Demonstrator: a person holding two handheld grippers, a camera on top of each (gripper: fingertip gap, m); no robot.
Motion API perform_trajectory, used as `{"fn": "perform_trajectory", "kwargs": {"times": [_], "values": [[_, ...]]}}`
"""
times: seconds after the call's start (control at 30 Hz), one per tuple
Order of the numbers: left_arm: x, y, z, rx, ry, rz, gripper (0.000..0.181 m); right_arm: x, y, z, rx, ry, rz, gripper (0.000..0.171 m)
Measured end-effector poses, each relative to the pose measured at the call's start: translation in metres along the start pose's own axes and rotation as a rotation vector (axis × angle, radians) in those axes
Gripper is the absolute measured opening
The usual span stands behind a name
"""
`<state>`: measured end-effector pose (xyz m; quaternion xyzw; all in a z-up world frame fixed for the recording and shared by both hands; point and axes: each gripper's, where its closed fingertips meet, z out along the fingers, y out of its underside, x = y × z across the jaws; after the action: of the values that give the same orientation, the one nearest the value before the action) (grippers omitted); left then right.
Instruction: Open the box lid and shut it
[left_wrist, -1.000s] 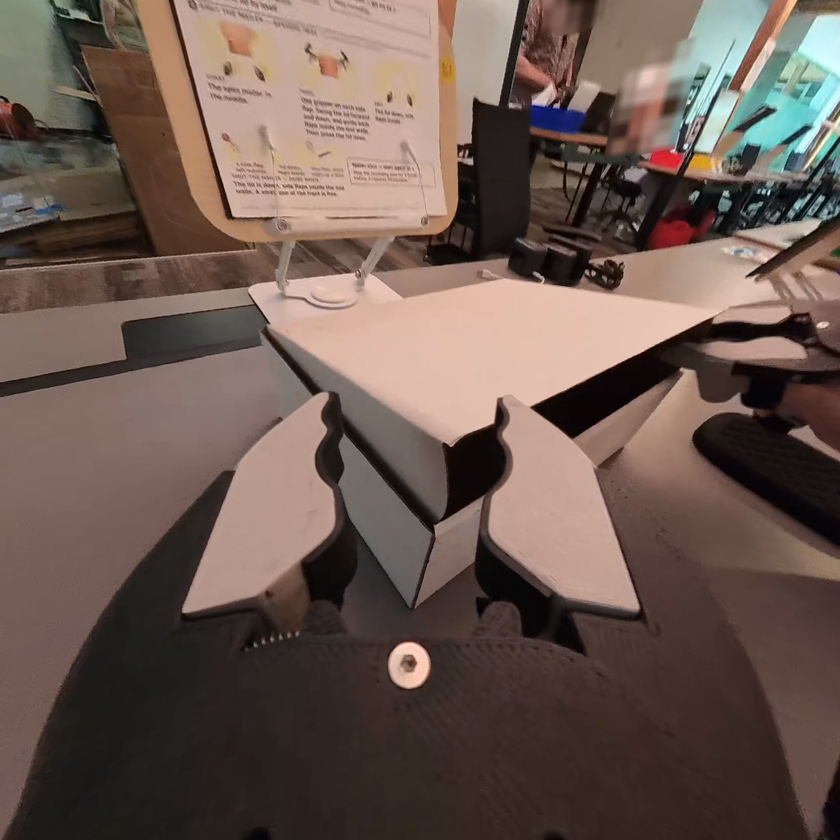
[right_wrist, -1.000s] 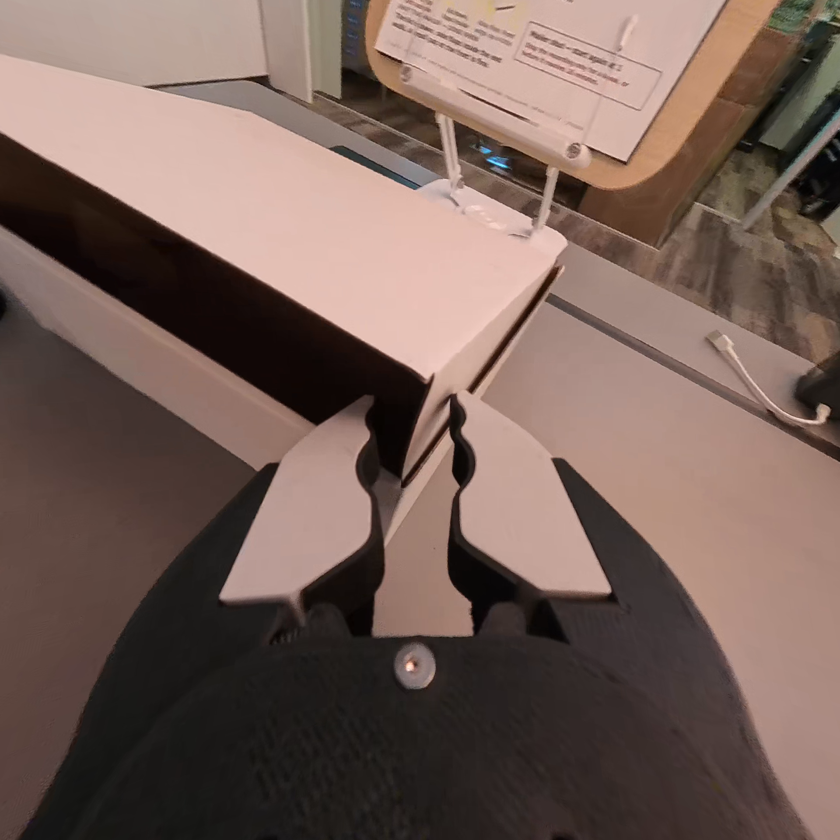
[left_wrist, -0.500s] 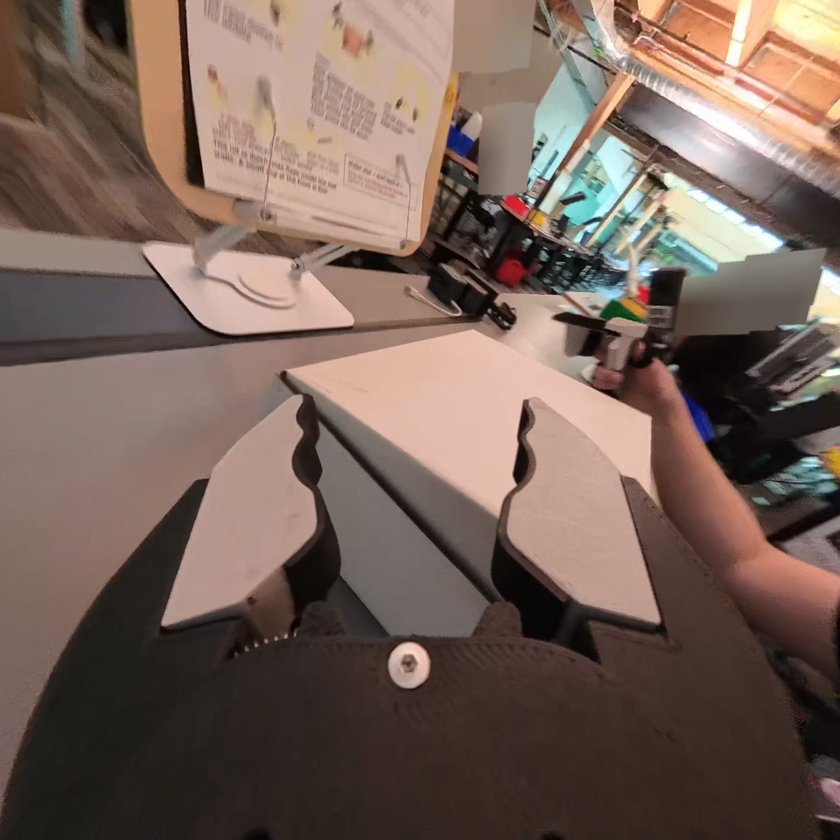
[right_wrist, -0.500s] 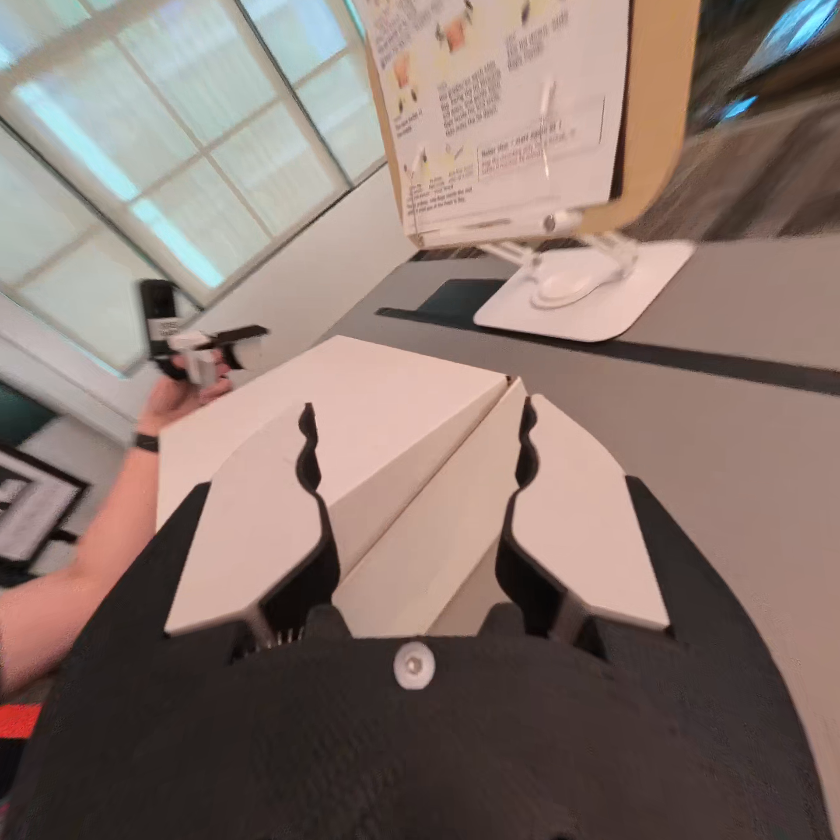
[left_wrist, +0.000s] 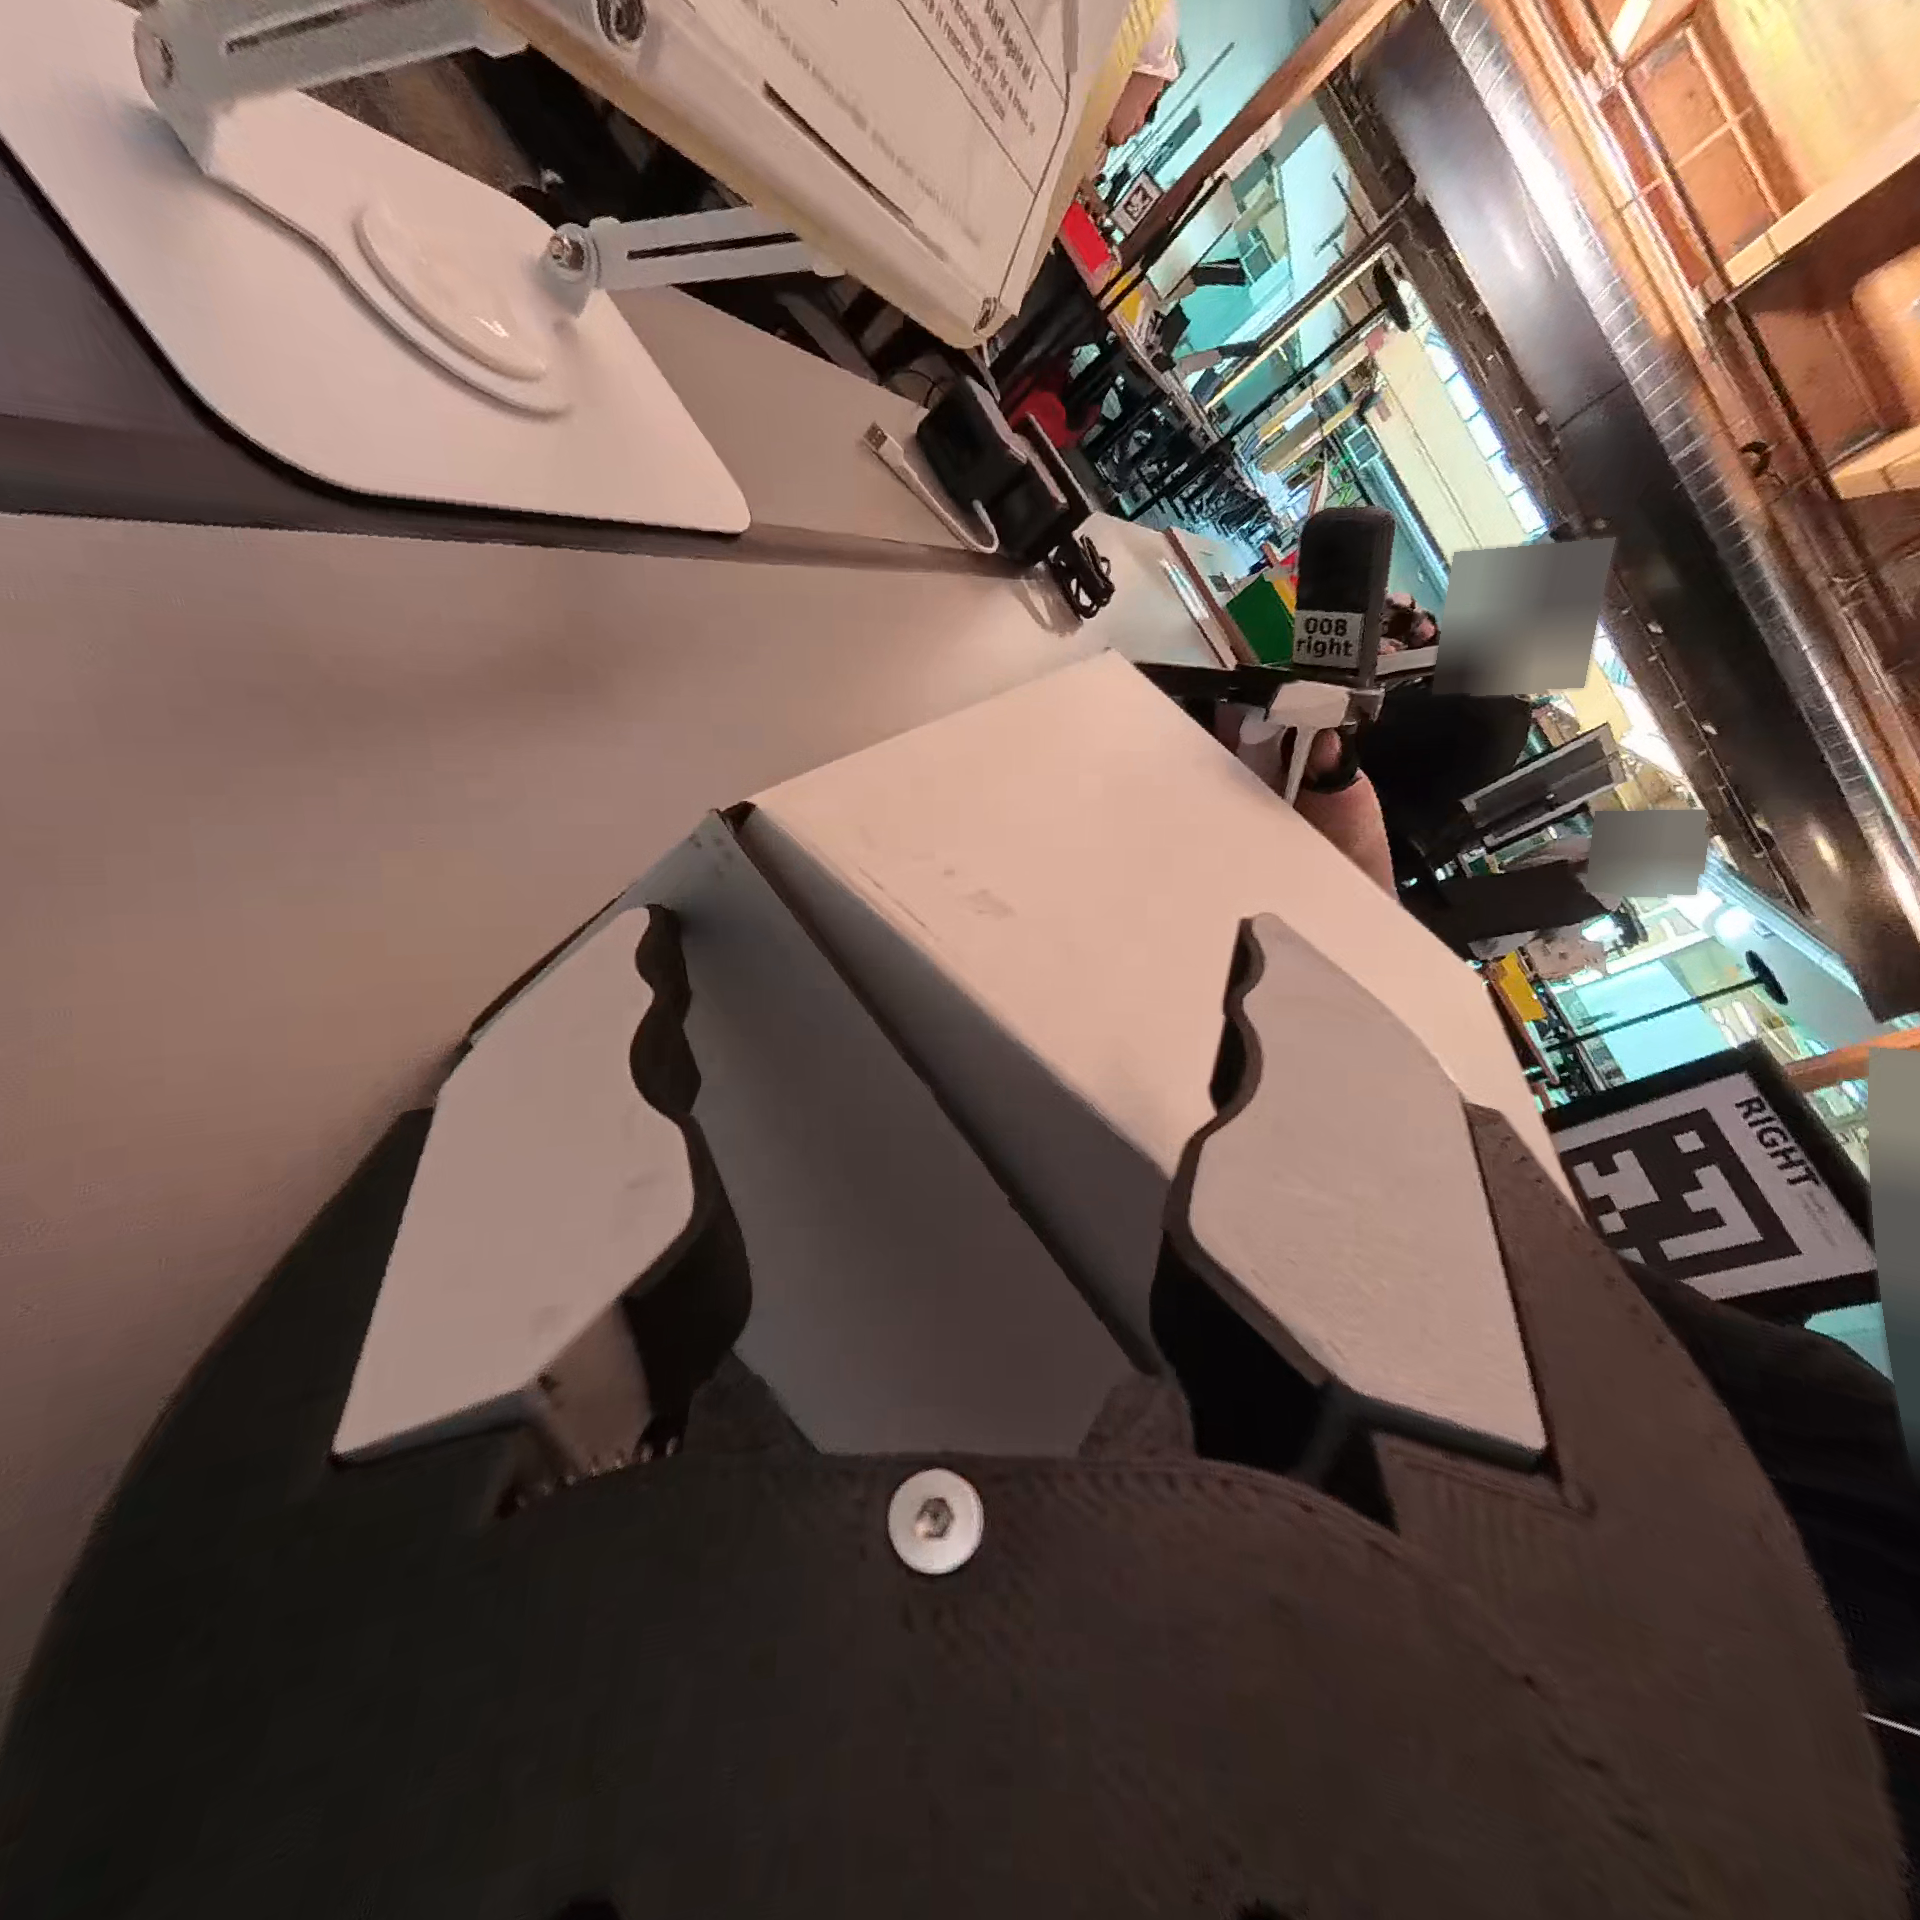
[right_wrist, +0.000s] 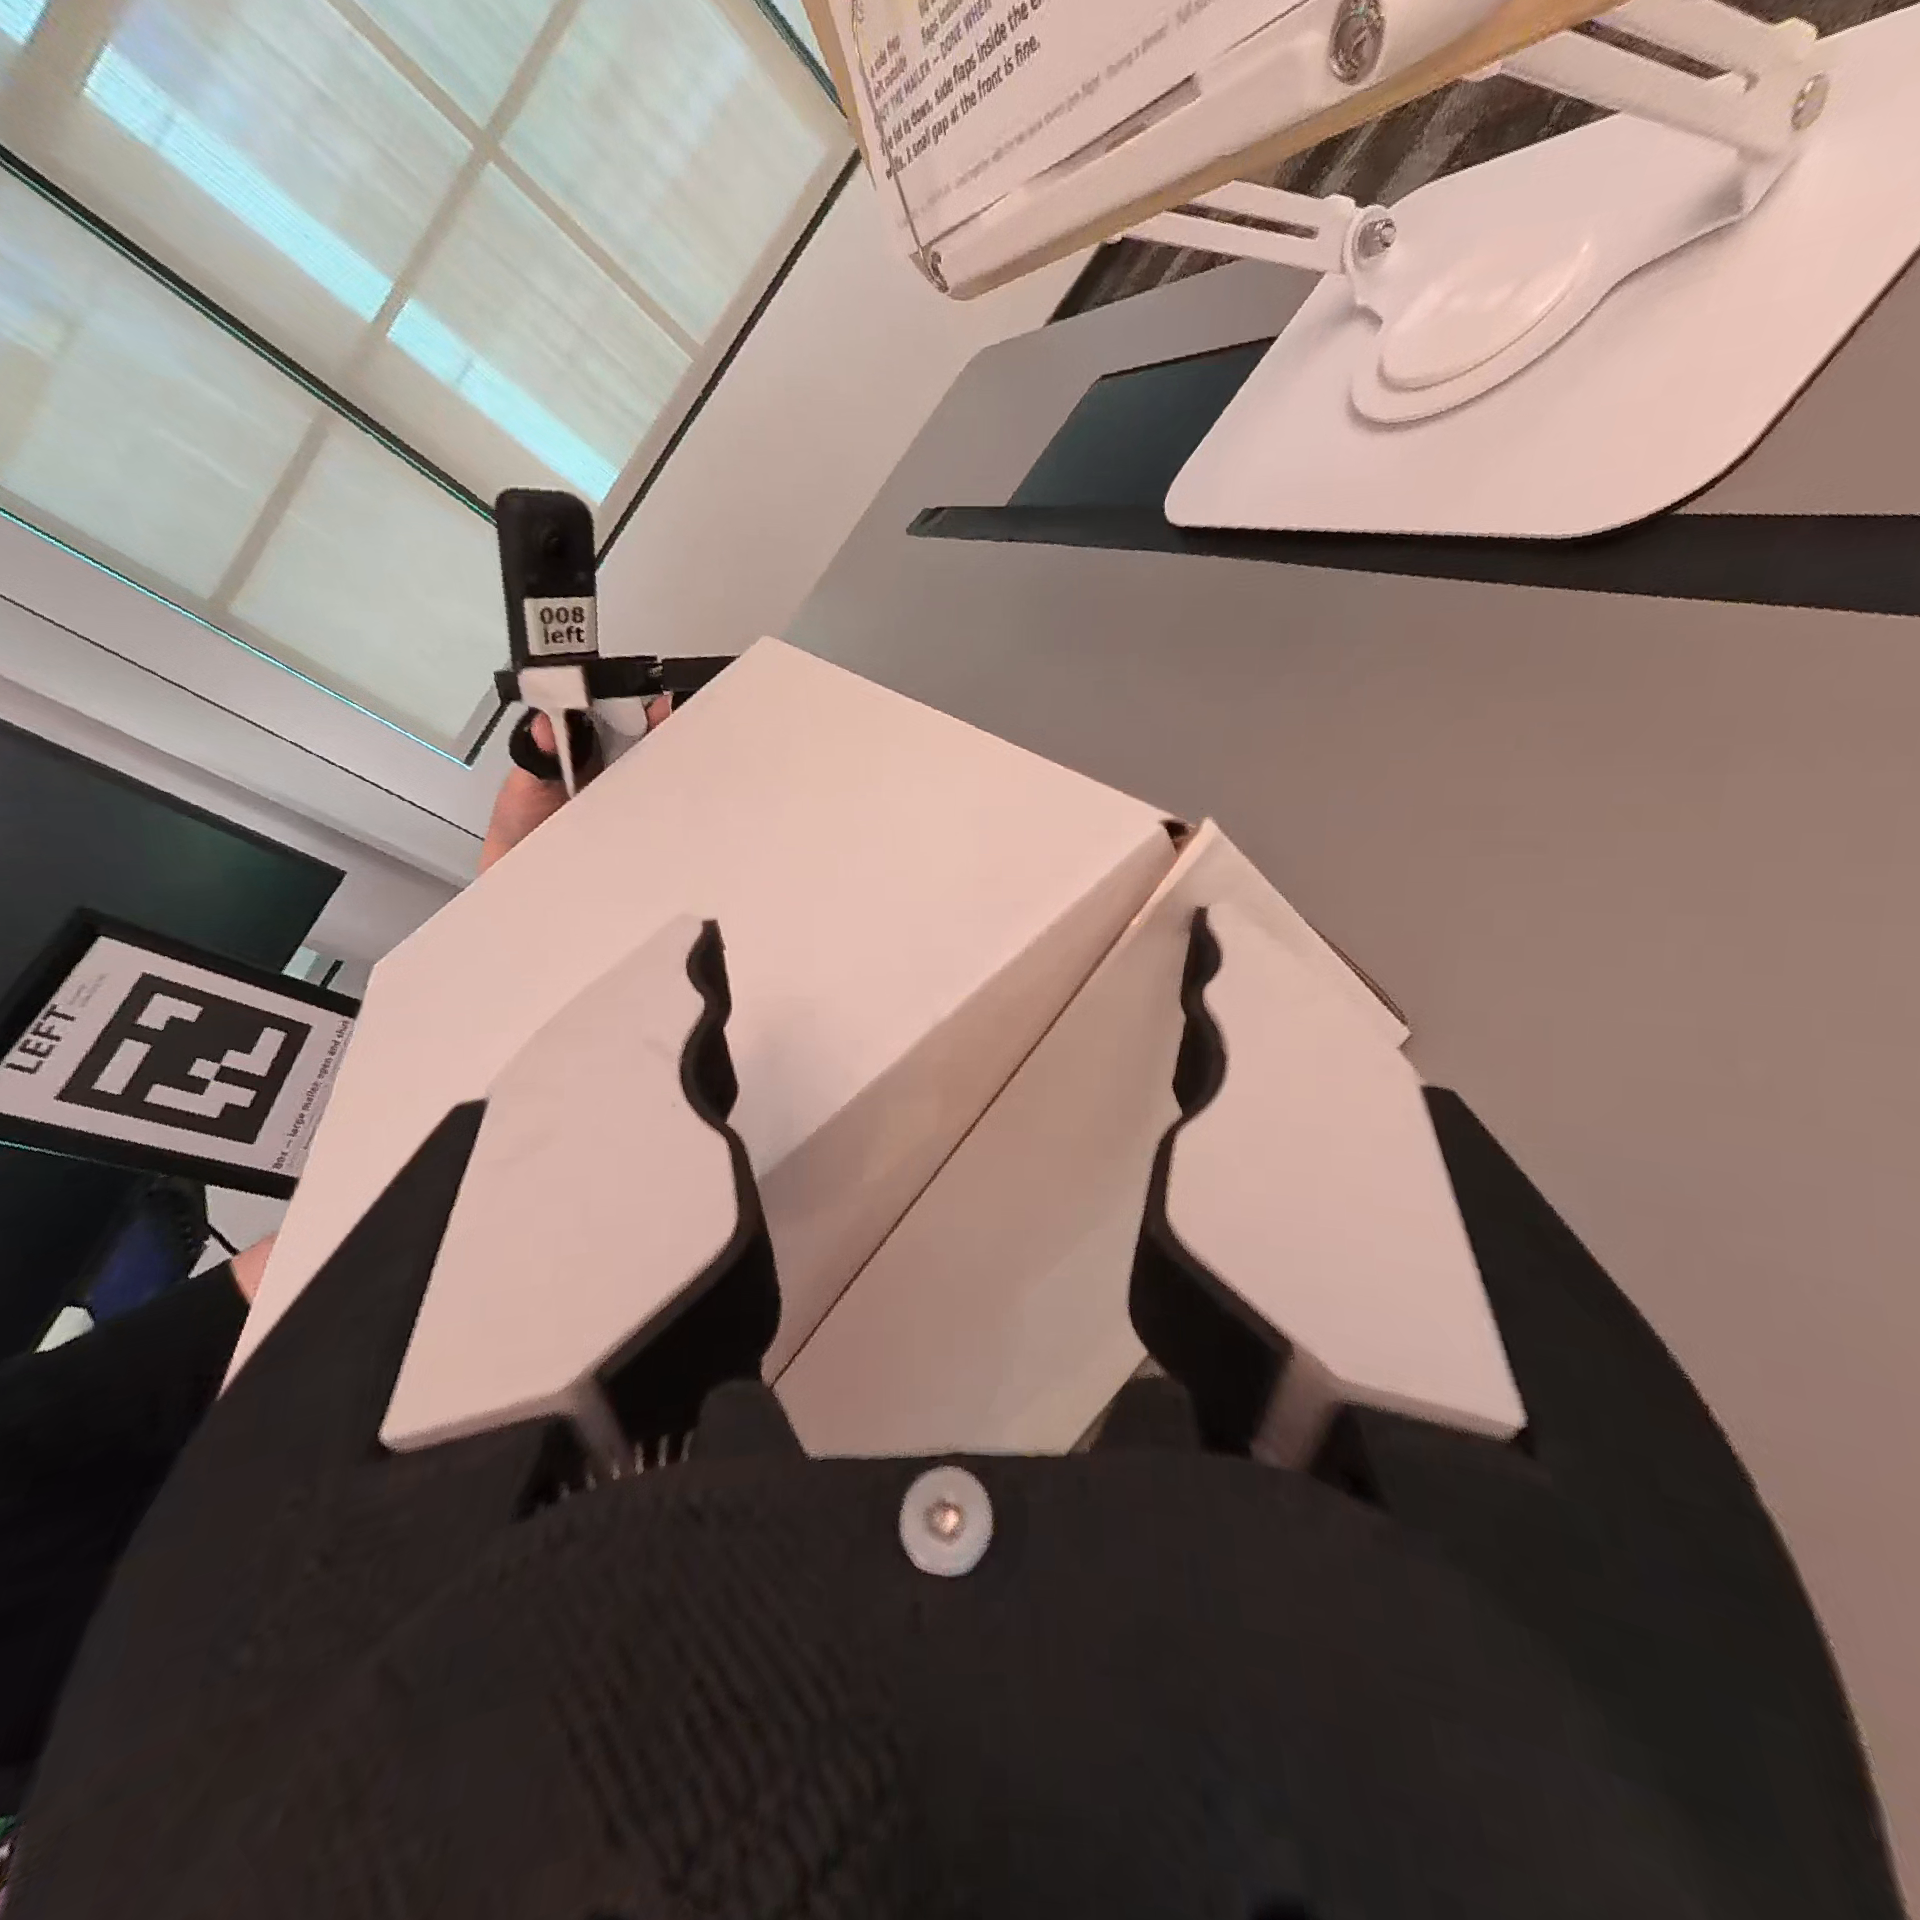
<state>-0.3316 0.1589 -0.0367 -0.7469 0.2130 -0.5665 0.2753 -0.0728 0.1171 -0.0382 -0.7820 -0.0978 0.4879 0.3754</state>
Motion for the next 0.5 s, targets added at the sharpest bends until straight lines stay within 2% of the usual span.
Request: {"fn": "perform_trajectory", "kwargs": {"times": [0.23, 0.37, 0.5], "values": [[0.002, 0.002, 0.006, -0.025, -0.015, -0.003, 0.105, -0.005, 0.0, 0.004, 0.001, -0.023, 0.036, 0.088], [0.0, 0.005, 0.011, -0.063, -0.085, 0.073, 0.103, -0.002, 0.001, 0.005, -0.008, 0.018, -0.006, 0.086], [-0.001, 0.005, 0.008, -0.049, -0.059, 0.065, 0.101, 0.001, 0.002, 0.004, -0.005, 0.025, -0.018, 0.08]]}}
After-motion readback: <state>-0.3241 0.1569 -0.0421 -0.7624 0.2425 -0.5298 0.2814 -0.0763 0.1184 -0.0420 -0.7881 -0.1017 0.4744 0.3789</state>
